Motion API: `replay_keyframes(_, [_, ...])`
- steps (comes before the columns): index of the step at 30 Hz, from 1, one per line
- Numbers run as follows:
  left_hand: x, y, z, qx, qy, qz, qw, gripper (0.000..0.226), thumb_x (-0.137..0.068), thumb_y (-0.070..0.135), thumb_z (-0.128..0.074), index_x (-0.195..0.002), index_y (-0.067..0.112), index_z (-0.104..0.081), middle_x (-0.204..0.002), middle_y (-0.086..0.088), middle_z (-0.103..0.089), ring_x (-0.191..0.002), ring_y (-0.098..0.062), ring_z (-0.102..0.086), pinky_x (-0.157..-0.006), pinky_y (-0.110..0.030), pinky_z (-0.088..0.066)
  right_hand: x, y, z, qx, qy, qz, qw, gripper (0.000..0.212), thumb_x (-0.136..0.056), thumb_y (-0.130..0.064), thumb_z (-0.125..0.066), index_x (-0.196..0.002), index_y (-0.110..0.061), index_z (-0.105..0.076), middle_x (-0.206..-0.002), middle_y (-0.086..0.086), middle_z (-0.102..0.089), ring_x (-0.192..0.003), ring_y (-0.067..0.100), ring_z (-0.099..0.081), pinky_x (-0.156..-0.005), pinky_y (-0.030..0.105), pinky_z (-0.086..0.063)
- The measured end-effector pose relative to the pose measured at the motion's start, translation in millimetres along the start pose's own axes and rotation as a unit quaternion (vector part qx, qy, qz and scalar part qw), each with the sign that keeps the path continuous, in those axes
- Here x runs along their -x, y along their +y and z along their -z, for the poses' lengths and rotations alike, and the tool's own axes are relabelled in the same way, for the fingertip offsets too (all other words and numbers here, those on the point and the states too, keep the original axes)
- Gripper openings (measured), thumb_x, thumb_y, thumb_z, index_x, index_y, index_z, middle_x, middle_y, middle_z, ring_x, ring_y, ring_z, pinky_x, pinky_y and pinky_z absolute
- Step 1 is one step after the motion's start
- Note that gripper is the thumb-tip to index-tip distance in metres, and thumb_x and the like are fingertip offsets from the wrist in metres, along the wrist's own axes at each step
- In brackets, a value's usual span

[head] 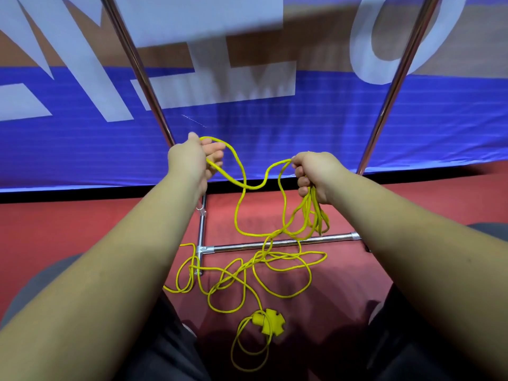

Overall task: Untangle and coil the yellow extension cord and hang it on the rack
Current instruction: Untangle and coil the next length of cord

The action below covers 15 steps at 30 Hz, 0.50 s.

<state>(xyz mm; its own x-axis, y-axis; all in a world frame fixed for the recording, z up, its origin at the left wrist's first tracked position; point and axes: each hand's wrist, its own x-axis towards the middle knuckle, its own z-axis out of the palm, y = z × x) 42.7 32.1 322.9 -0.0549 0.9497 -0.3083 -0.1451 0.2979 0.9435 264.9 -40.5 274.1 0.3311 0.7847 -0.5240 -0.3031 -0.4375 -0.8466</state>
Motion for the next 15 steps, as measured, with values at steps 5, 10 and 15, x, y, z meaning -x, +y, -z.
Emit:
replay_keyframes(5, [-16, -4, 4, 0.153, -0.001, 0.055, 0.987, 0.044, -0.11, 0.008, -0.031, -0.154, 0.007, -0.034, -0.142, -0.01, -0.058, -0.097, -0.032, -0.077, -0.074, -0.042, -0.065, 2, -8, 2, -0.061, -0.052, 0.012, 0.997, 0.019, -0.104, -0.026, -0.056, -0.087, -0.016, -0.057, -0.058, -0.007, -0.037, -0.04, 0.01, -0.023, -0.04, 0.022, -0.022])
replay_keyframes(10, [-25, -7, 6, 0.075, -0.016, 0.005, 0.997, 0.085, -0.101, -0.012, -0.036, -0.165, 0.031, -0.003, -0.161, 0.005, -0.032, -0.12, -0.025, -0.067, -0.099, -0.04, -0.057, 10, -17, 4, -0.112, -0.093, 0.02, 0.989, 0.026, -0.108, -0.033, -0.054, -0.089, -0.016, -0.057, -0.057, -0.008, -0.035, -0.037, 0.007, -0.025, -0.037, 0.02, -0.022])
replay_keyframes(15, [-31, -10, 4, -0.021, -0.001, -0.025, 0.999, 0.064, -0.097, -0.013, -0.035, -0.151, 0.021, -0.038, -0.146, 0.004, -0.05, -0.096, -0.02, -0.078, -0.083, -0.038, -0.064, 11, -18, 4, -0.076, -0.116, 0.041, 0.989, 0.031, -0.108, -0.042, -0.055, -0.09, -0.016, -0.06, -0.059, -0.005, -0.041, -0.039, 0.01, -0.033, -0.04, 0.022, -0.031])
